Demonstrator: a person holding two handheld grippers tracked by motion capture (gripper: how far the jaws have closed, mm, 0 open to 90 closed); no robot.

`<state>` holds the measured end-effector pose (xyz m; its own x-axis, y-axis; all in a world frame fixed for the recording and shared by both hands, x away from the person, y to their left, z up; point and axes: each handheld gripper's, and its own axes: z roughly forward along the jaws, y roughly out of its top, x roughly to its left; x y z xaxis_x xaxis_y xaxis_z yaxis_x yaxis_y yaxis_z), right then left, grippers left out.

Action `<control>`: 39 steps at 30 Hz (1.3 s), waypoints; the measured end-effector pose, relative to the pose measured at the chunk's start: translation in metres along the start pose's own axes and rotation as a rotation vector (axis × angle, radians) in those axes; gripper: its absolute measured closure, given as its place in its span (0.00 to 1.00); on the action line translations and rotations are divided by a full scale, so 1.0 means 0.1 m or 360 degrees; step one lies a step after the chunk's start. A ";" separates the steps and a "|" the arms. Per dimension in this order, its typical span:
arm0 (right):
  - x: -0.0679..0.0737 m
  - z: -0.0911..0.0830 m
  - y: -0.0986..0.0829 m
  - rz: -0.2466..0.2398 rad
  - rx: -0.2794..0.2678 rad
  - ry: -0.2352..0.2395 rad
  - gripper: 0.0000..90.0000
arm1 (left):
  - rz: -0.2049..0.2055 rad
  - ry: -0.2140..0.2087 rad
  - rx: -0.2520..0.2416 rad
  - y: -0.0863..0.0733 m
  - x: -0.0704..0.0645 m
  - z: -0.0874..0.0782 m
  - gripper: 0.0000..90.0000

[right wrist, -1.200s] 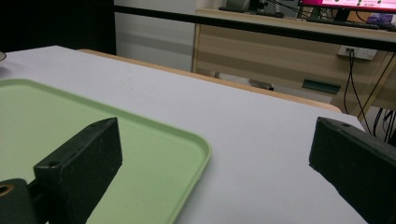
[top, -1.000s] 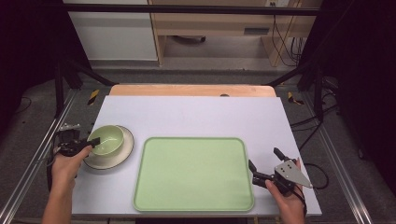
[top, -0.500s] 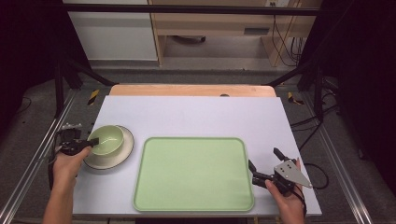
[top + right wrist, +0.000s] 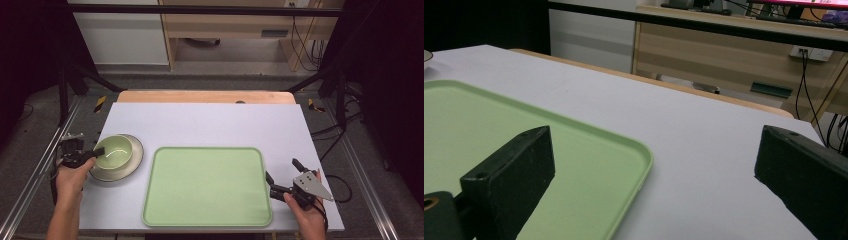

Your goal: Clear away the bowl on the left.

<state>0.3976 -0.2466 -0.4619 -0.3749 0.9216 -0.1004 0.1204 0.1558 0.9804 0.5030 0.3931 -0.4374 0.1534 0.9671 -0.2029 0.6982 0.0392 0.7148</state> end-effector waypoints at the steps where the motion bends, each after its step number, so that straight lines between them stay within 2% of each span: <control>1: 0.00 0.00 0.00 0.0000 0.0000 0.0001 0.03 | -0.0005 0.0003 -0.0006 0.00 0.00 -0.01 0.92; 7: 0.00 0.00 0.00 0.0003 -0.0007 0.0004 0.03 | 0.0022 0.0014 -0.0017 0.02 -0.03 -0.05 0.92; 15: -0.01 0.00 0.00 0.0005 -0.0008 0.0005 0.03 | 0.0045 -0.0030 -0.0052 0.06 -0.15 -0.10 0.92; 18: -0.01 -0.01 0.00 0.0009 -0.0011 0.0003 0.03 | 0.0064 -0.0089 -0.0079 0.09 -0.21 -0.12 0.92; 20: -0.01 -0.01 0.01 0.0007 -0.0012 0.0002 0.03 | 0.0056 -0.0139 -0.0094 0.10 -0.25 -0.13 0.92; 22: -0.01 -0.01 0.00 0.0009 -0.0012 0.0002 0.03 | 0.0052 -0.0161 -0.0101 0.12 -0.29 -0.15 0.92; 26: -0.01 -0.01 0.00 0.0007 -0.0009 0.0002 0.03 | 0.0098 -0.0168 -0.0097 0.15 -0.37 -0.17 0.92; 39: 0.00 0.00 0.00 0.0007 -0.0006 0.0001 0.03 | 0.0102 -0.0221 -0.0094 0.16 -0.45 -0.17 0.92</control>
<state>0.3978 -0.2470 -0.4618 -0.3752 0.9220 -0.0960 0.1187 0.1505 0.9815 0.4957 0.3545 -0.4054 0.2943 0.9243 -0.2430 0.6423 -0.0030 0.7664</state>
